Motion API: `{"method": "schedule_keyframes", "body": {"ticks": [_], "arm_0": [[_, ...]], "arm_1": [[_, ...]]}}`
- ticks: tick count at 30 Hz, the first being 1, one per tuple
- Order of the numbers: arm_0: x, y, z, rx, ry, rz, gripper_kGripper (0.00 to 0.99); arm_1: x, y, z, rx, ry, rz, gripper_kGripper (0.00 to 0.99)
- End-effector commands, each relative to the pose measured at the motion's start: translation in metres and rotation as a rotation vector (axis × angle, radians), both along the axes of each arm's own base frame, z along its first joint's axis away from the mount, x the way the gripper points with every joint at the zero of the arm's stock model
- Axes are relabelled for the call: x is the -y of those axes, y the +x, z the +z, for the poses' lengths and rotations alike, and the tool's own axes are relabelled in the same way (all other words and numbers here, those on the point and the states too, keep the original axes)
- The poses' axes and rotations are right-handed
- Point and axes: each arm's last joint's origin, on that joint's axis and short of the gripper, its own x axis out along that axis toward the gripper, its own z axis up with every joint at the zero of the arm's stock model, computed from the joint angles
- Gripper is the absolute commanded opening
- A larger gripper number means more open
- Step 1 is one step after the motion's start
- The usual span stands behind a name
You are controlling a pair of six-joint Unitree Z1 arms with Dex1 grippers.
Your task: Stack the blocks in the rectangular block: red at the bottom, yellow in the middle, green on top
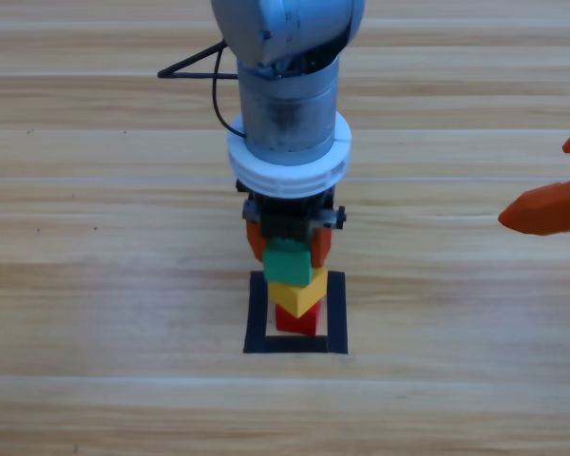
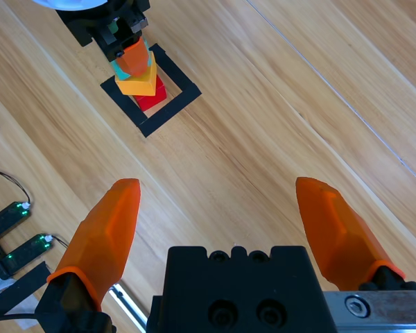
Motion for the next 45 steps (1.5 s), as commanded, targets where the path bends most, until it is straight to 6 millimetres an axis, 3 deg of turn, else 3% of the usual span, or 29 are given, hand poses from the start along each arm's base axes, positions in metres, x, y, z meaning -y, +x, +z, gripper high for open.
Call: {"method": "schedule_keyframes", "body": {"ticks": [1, 27, 45], "arm_0": [[0.014, -0.005, -0.019, -0.021, 0.037, -0.015, 0.0], [0.019, -0.005, -0.022, -0.016, 0.039, -0.018, 0.0], [0.022, -0.004, -0.034, -0.02, 0.069, -0.022, 0.0]], "arm_1": [[0.002, 0.007, -0.012, -0.051, -0.029, -0.032, 0.99], [0.002, 0.007, -0.013, -0.052, -0.031, -0.032, 0.99], [0.001, 0.008, -0.013, -0.054, -0.033, -0.032, 0.99]]}}
